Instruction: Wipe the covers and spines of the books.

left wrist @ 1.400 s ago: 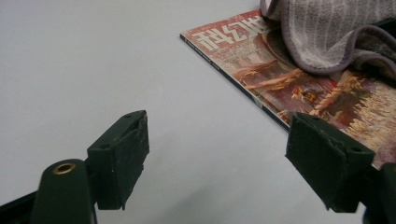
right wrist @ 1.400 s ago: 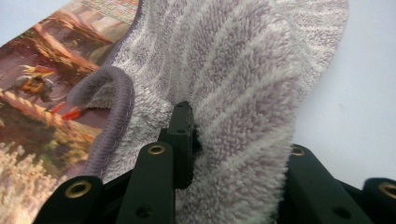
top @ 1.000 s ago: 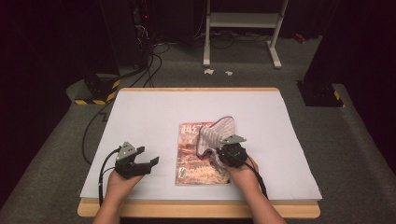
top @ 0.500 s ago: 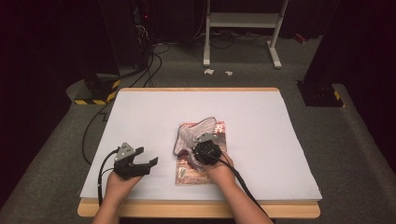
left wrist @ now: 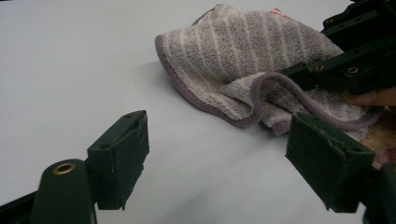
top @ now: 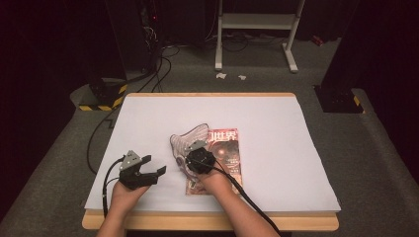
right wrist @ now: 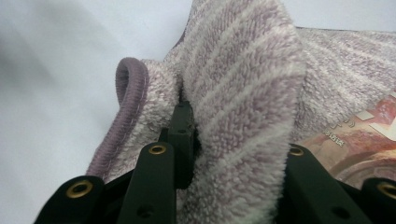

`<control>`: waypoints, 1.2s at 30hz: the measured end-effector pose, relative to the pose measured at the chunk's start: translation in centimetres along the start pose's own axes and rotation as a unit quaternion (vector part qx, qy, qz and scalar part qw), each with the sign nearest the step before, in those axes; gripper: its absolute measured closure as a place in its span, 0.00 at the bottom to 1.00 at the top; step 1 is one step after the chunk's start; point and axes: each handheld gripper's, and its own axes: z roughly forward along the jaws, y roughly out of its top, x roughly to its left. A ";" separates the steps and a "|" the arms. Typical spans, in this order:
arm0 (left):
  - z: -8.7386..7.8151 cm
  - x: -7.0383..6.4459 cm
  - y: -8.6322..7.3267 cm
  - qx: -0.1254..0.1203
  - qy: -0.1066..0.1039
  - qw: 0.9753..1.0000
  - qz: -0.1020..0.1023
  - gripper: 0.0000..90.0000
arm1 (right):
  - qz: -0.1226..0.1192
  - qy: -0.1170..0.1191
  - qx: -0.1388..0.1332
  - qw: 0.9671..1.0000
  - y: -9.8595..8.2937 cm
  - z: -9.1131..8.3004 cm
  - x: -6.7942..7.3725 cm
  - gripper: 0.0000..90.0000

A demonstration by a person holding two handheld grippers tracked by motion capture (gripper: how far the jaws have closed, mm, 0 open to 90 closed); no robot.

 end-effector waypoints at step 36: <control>0.9 -0.6 0.1 0.012 0.004 1.000 0.011 0.24 | 0.089 -0.083 -0.006 0.993 -8.5 -8.0 -9.0 0.77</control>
